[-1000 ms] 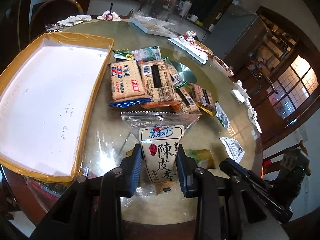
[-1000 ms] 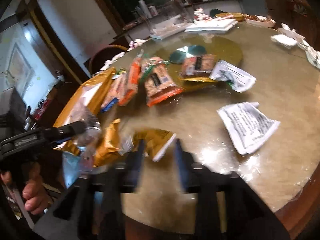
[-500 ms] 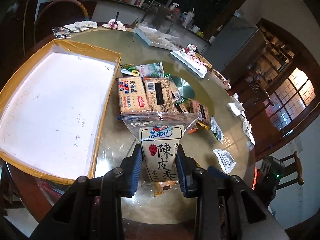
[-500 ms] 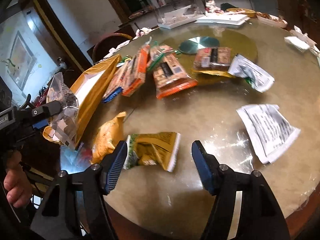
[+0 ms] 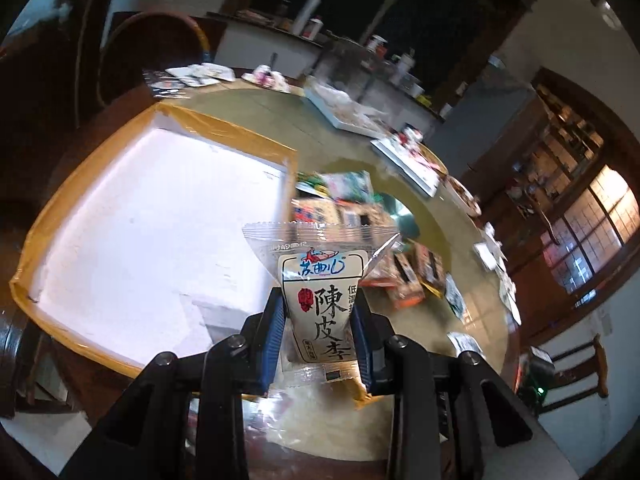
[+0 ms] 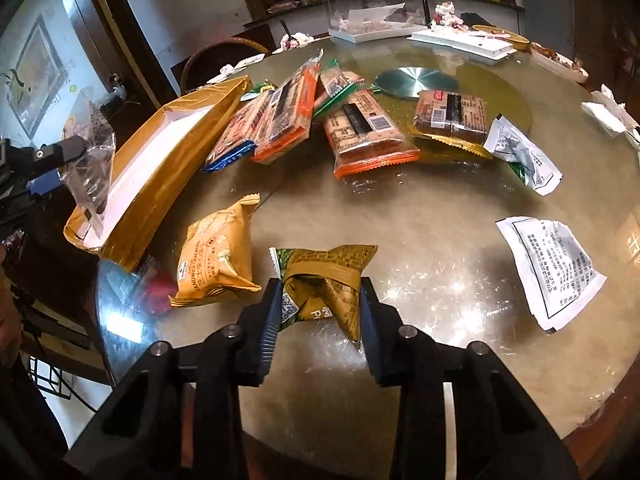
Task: Organize snacks
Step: 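Carry both held packets over the white-lined cardboard box, then open both grippers to drop the packets into the box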
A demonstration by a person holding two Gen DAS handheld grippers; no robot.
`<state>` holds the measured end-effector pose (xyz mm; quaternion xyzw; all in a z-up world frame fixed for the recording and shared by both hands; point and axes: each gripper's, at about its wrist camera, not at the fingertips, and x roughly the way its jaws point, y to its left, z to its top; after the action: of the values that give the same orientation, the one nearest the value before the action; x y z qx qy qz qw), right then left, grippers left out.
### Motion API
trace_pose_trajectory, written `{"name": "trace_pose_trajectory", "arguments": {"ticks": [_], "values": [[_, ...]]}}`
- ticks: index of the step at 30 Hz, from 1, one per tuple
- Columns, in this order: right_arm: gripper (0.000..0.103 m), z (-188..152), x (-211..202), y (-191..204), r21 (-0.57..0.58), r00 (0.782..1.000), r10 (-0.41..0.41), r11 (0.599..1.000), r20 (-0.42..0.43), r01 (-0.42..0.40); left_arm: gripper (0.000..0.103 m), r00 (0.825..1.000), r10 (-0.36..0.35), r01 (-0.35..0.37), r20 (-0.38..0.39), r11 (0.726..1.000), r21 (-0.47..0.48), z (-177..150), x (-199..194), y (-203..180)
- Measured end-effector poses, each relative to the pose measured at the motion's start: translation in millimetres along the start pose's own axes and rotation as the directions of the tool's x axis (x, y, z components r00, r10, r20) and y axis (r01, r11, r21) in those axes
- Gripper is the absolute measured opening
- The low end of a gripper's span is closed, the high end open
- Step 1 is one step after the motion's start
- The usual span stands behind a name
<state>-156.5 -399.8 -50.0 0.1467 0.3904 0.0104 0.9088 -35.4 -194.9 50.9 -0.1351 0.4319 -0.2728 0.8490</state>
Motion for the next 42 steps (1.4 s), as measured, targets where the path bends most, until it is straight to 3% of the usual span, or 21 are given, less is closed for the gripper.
{"name": "trace_pose_trajectory", "arguments": {"ticks": [7,11,15,18,23,26,28,31,32,35,37,40,42], "values": [[0.037,20.0,-42.6,12.1,-0.003,0.989,0.020,1.000,0.149,-0.020,0.031,0.999,0.048,-0.047,0.016,0.998,-0.047,13.3,-2.8,31.4],[0.037,47.3,-51.3,48.7,-0.079,0.966,0.155,0.987,0.206,-0.142,0.031,0.991,0.132,-0.131,0.027,0.991,-0.038,19.9,-2.4,45.4],[0.037,72.7,-15.9,100.3,-0.171,0.951,0.267,0.955,0.154,-0.241,0.031,0.979,0.200,-0.199,0.025,0.979,-0.044,24.4,5.0,64.8],[0.037,87.1,21.2,139.0,-0.213,0.942,0.327,0.928,0.076,-0.305,0.031,0.961,0.272,-0.270,0.038,0.961,-0.055,28.3,10.1,83.6],[0.037,93.2,61.4,177.2,-0.248,0.942,0.336,0.912,-0.002,-0.326,0.032,0.959,0.282,-0.281,0.007,0.956,-0.080,33.2,18.7,112.3],[0.042,95.3,77.5,186.6,-0.256,0.948,0.318,0.914,-0.030,-0.315,0.033,0.959,0.283,-0.283,-0.005,0.957,-0.057,33.8,22.3,116.1],[0.052,97.4,83.6,187.7,-0.249,0.949,0.312,0.917,-0.035,-0.311,0.038,0.956,0.294,-0.294,-0.007,0.956,-0.012,31.8,24.2,112.7],[0.058,98.3,78.3,181.0,-0.223,0.947,0.321,0.922,-0.020,-0.317,0.076,0.951,0.310,-0.310,0.027,0.951,0.019,30.8,18.7,107.3],[0.060,98.2,74.4,176.1,-0.216,0.947,0.321,0.924,-0.014,-0.316,0.079,0.949,0.310,-0.312,0.063,0.950,0.016,29.8,11.9,104.5],[0.066,95.1,54.4,158.7,-0.204,0.952,0.304,0.934,0.030,-0.292,0.081,0.950,0.295,-0.298,0.106,0.955,0.014,28.2,-1.2,93.4],[0.067,89.5,36.9,139.2,-0.186,0.958,0.280,0.946,0.064,-0.264,0.081,0.961,0.255,-0.261,0.110,0.964,0.047,23.7,-7.9,76.1],[0.068,80.3,14.2,91.6,-0.145,0.973,0.202,0.972,0.110,-0.185,0.081,0.982,0.159,-0.173,0.100,0.974,0.146,7.4,-14.9,34.4],[0.068,73.4,3.1,59.2,-0.118,0.982,0.137,0.986,0.131,-0.122,0.081,0.995,0.083,-0.094,0.056,0.966,0.243,-8.3,-10.3,-1.3]]}}
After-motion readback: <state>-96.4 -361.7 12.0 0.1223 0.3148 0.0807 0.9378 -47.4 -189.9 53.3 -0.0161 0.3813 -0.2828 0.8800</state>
